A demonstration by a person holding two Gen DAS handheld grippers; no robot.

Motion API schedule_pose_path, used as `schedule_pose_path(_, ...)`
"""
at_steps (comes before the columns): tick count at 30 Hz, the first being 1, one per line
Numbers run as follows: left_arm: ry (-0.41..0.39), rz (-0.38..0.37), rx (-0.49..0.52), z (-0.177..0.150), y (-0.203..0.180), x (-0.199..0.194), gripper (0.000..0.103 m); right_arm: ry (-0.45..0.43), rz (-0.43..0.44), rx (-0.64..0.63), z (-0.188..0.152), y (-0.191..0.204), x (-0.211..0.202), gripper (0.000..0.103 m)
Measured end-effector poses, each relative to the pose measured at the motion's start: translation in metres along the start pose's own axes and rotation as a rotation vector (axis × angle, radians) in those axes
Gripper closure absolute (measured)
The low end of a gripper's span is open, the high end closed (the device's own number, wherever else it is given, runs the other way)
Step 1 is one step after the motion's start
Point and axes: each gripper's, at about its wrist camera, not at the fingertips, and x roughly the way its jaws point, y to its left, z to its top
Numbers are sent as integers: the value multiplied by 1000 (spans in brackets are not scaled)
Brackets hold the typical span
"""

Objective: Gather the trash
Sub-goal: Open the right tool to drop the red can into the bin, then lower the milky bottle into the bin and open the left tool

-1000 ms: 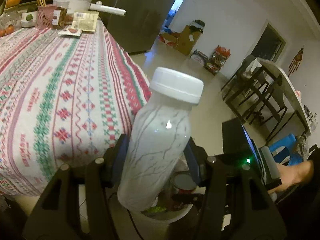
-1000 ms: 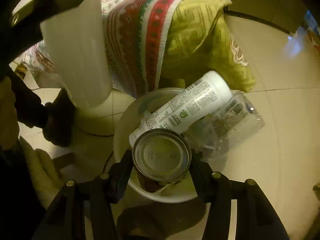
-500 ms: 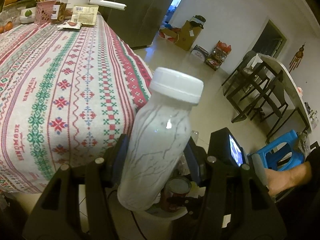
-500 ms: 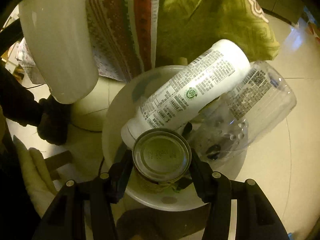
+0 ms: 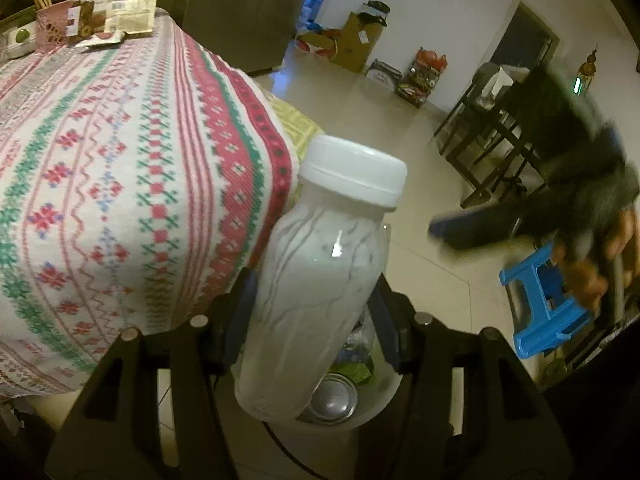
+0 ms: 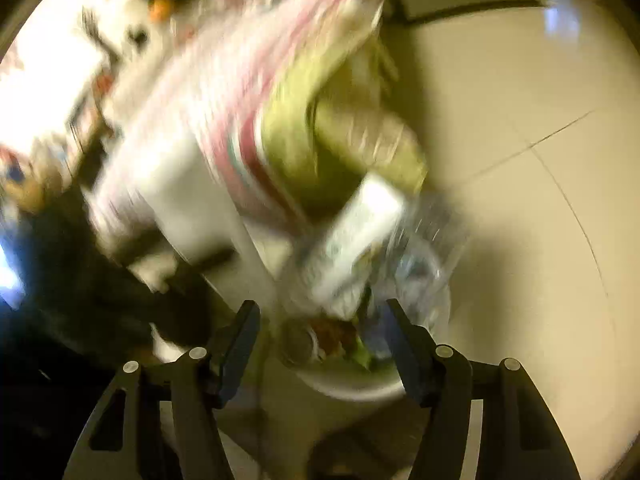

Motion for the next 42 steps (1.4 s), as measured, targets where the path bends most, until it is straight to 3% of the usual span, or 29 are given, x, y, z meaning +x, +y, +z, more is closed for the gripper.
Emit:
schedule_pose_path(3, 10, -14, 0, -1, -3, 1, 46, -74, 92, 30, 8, 4, -18, 39)
schedule_pose_path(7, 26, -39, 17, -2, -9, 1, 46, -64, 152, 27, 11, 18, -8, 39)
schedule_pose_path(13, 53, -41, 18, -7, -11, 14, 46, -23, 120, 2, 12, 32, 9, 39)
schedule_pose_path(26, 105, -91, -14, -18, -32, 64, 49, -105, 88, 121, 5, -7, -20, 39)
schedule_pose_path(32, 9, -90, -74, -9, -28, 60, 49, -151, 76, 170, 1, -25, -34, 39)
schedule_pose_path(42, 33, -34, -64, -10, -24, 69, 49, -162, 44, 199, -3, -38, -38, 39)
